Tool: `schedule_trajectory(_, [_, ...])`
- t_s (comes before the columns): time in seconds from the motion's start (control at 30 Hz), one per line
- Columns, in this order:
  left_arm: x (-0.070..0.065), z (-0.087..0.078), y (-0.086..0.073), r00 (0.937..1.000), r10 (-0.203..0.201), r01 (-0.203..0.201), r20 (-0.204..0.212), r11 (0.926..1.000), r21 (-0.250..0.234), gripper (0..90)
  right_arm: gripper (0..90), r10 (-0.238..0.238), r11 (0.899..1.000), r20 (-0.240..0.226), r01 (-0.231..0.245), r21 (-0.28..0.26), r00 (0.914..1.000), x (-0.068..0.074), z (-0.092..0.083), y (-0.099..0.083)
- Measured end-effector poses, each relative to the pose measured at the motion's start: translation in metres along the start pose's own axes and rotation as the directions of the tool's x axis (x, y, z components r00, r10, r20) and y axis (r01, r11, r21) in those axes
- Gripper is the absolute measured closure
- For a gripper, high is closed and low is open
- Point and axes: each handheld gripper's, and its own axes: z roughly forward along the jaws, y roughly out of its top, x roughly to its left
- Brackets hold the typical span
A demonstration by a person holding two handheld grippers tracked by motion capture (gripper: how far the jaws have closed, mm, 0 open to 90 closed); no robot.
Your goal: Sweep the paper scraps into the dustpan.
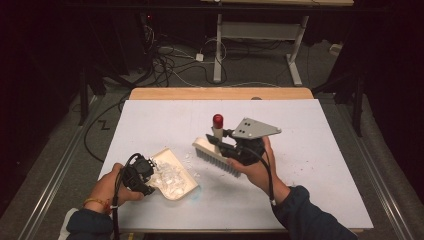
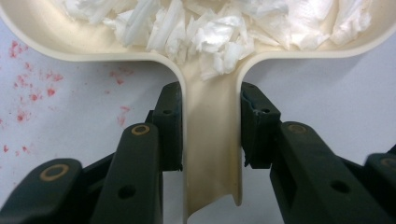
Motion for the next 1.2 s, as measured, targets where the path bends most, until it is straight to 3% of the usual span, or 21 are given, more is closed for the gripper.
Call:
schedule_trajectory(0.13, [-0.001,0.0,0.0,1.0,0.003,-0.003,-0.003,1.0,0.007,63.1,70.0,-0.021,1.0,0.13,0.019,0.019,0.9912,-0.017,-0.007,-0.007])
schedule_trajectory(0.23, [-0.002,0.0,0.0,1.0,0.005,-0.004,-0.007,0.9999,0.013,63.2,70.0,0.005,0.999,0.189,-0.012,0.037,0.9819,-0.026,-0.004,-0.018])
schedule_trajectory(0.4, [-0.003,0.0,-0.001,0.9999,0.008,-0.008,-0.01,0.9998,0.019,63.2,70.0,-0.005,0.996,0.26,-0.017,0.085,0.9656,-0.031,0.011,-0.037])
schedule_trajectory(0.53, [-0.004,0.001,0.0,0.9998,0.011,-0.011,-0.014,0.9996,0.025,63.1,70.0,0.001,0.998,0.265,-0.018,0.059,0.9643,-0.023,0.022,-0.041])
schedule_trajectory(0.73, [-0.004,0.001,-0.001,0.9999,0.008,-0.008,-0.01,0.9997,0.021,63.1,69.4,-0.017,0.998,0.234,0.002,0.061,0.9722,0.007,0.046,-0.038])
schedule_trajectory(0.83, [-0.003,0.001,-0.001,0.9999,0.009,-0.009,-0.008,0.9998,0.02,63.0,69.2,0.009,0.999,0.232,-0.019,0.042,0.9726,0.014,0.06,-0.035])
schedule_trajectory(0.93, [-0.002,0.002,-0.001,1.0,0.007,-0.007,-0.003,0.9997,0.024,63.1,68.9,0.063,0.997,0.235,-0.072,0.031,0.9701,0.018,0.074,-0.032])
schedule_trajectory(1.0, [-0.002,0.003,-0.001,1.0,0.007,-0.007,-0.004,0.9997,0.025,63.1,68.6,0.066,0.997,0.239,-0.076,0.033,0.9688,0.022,0.083,-0.029])
schedule_trajectory(1.2, [0.0,0.003,-0.001,0.9999,-0.001,0.001,0.012,0.9999,0.014,63.2,68.4,0.092,0.995,0.172,-0.098,0.032,0.9808,0.032,0.103,-0.02])
